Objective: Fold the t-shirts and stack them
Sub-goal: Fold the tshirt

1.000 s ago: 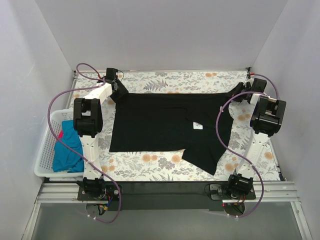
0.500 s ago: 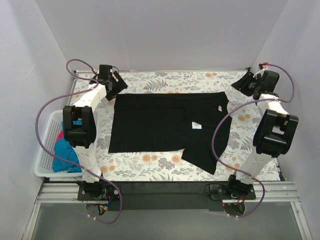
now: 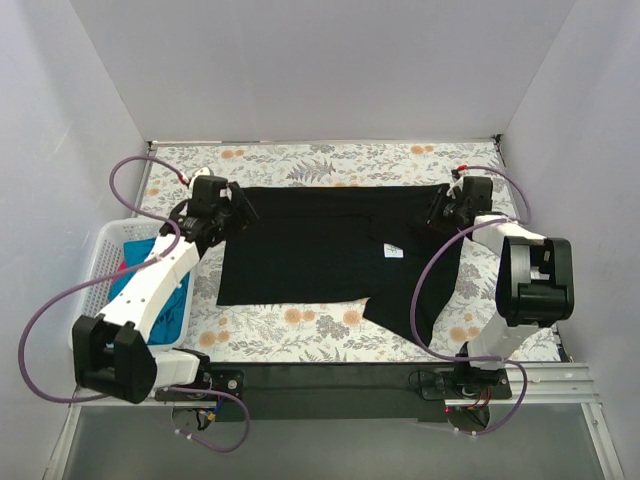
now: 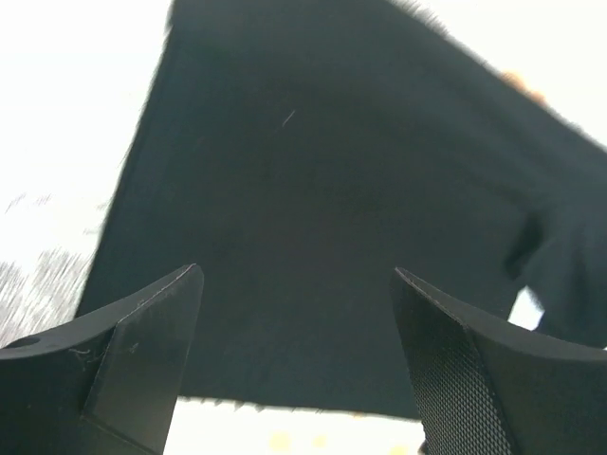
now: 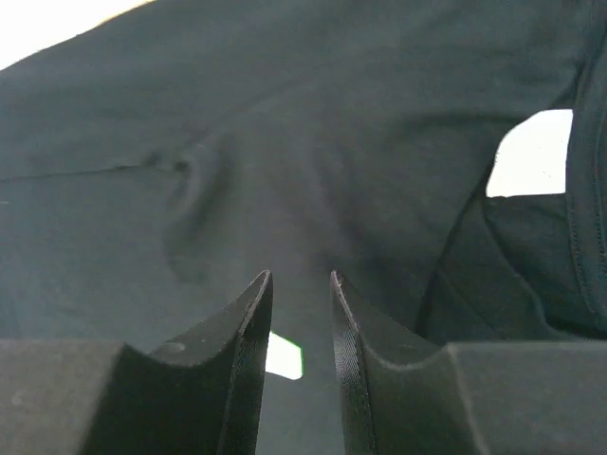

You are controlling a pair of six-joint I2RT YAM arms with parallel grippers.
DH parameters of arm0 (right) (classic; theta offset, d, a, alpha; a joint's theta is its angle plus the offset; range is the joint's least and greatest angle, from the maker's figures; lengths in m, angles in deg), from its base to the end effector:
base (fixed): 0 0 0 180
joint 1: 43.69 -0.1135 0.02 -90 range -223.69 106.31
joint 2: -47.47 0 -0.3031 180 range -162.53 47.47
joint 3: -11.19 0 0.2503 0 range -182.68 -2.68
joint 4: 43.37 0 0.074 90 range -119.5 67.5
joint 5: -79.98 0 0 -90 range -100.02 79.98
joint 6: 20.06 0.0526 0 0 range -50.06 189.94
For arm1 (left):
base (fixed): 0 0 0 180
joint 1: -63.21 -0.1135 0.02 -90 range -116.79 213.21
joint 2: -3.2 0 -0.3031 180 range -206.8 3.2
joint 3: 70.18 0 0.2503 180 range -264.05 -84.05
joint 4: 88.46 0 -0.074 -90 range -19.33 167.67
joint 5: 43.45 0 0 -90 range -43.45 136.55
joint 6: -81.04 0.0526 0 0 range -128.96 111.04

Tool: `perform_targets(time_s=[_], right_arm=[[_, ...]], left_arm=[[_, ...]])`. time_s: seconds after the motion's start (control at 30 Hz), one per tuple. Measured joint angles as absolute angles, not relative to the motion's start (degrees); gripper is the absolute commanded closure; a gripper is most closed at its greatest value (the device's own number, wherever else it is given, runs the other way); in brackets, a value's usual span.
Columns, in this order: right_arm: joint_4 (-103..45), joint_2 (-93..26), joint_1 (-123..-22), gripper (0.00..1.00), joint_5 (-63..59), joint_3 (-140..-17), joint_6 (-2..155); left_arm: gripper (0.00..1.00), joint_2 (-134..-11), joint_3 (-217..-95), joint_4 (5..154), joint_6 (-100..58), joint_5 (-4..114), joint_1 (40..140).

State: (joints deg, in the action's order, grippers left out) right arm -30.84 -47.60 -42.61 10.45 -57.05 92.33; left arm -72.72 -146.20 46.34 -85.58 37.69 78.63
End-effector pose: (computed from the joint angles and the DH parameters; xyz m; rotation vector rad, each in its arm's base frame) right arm 0.3657 0.0115 0.2243 0.2715 2.2593 0.6007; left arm 0.2774 -0.0681 0.3187 -1.3023 2.0494 -0.5910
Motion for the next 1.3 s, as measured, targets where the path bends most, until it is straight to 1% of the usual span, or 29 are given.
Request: perform_targets(time_s=[0.2, 0.4, 0.43, 0.47, 0.6, 0.73, 0.77, 0.87, 1.03, 1.17, 1.3], right_arm=[[-31.3, -55.34, -42.58, 0.63, 9.42, -58.36, 92.25], [-32.24, -64.06, -42.41, 0.6, 9.99, -67.78, 92.51], [-32.72, -65.48, -42.41, 0.59, 9.81, -69.4, 92.49], [-32.96, -66.75, -42.41, 0.54, 9.88, -71.04, 92.55], [-32.99, -70.92, -42.58, 0.48, 9.44, -77.38, 92.09], [-32.18, -70.88, -42.58, 0.42, 8.35, -78.62, 90.91], [-31.83, -69.87, -42.58, 0.38, 7.54, -77.81, 90.58], [-28.64, -62.64, -42.58, 0.31, 4.5, -72.59, 89.34], [-22.3, -44.82, -42.61, 0.3, -0.57, -64.46, 88.29], [-21.56, -31.43, -43.09, 0.29, -1.14, -56.15, 88.05], [-19.61, -22.25, -46.02, 0.29, -1.95, -46.1, 88.27]], left_arm=[[0.21, -63.83, -136.39, 42.06, -88.27, 37.45, 79.18], [0.2, -65.77, -132.96, 41.01, -90.56, 37.99, 79.2], [0.2, -66.49, -132.76, 41.03, -90.89, 37.97, 79.2], [0.2, -67.04, -132.67, 40.83, -91.2, 37.86, 79.2], [0.2, -67.96, -132.59, 39.94, -91.92, 36.61, 79.2], [0.21, -68.46, -132.59, 37.55, -92.23, 35.98, 79.62], [0.22, -68.83, -132.59, 36.59, -92.42, 35.96, 80.08], [0.25, -70.05, -132.32, 33.4, -93.71, 35.81, 83.25], [0.35, -70.54, -131.1, 28.42, -97.45, 35.15, 89.32], [0.38, -70.84, -130.27, 25.77, -100.2, 33.51, 91.27], [0.42, -73.55, -130.27, 24.88, -101.84, 31.68, 92.16]])
